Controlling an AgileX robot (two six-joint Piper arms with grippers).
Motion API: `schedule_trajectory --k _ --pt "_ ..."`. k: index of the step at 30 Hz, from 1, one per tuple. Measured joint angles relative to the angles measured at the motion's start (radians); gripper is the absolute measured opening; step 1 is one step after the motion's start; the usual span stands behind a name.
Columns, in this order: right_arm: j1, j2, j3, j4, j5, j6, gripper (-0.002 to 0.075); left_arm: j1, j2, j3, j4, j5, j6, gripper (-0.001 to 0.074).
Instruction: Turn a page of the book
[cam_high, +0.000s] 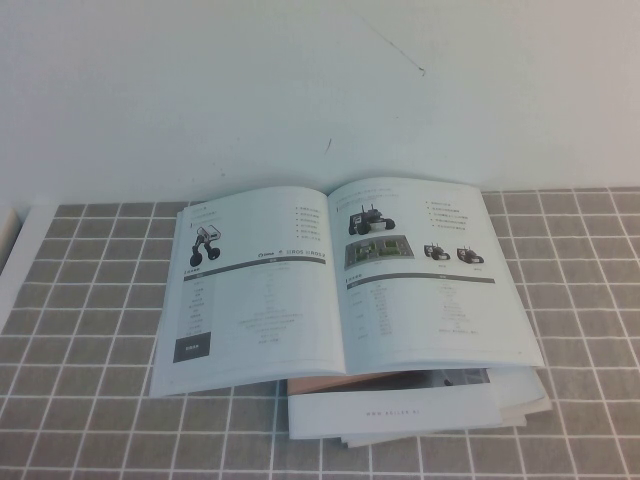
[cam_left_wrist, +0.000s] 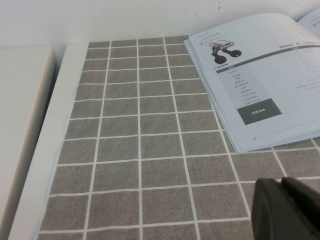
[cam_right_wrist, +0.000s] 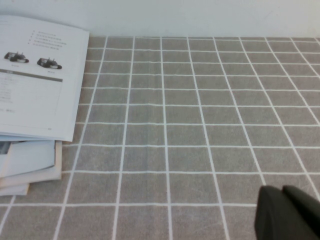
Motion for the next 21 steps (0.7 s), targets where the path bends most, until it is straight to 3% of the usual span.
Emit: schedule_trajectory --k 21 --pt "0.000 0.000 0.000 -0.003 0.000 0.000 -0.0003 0.000 0.000 0.000 0.038 -0.011 0.041 -0.0004"
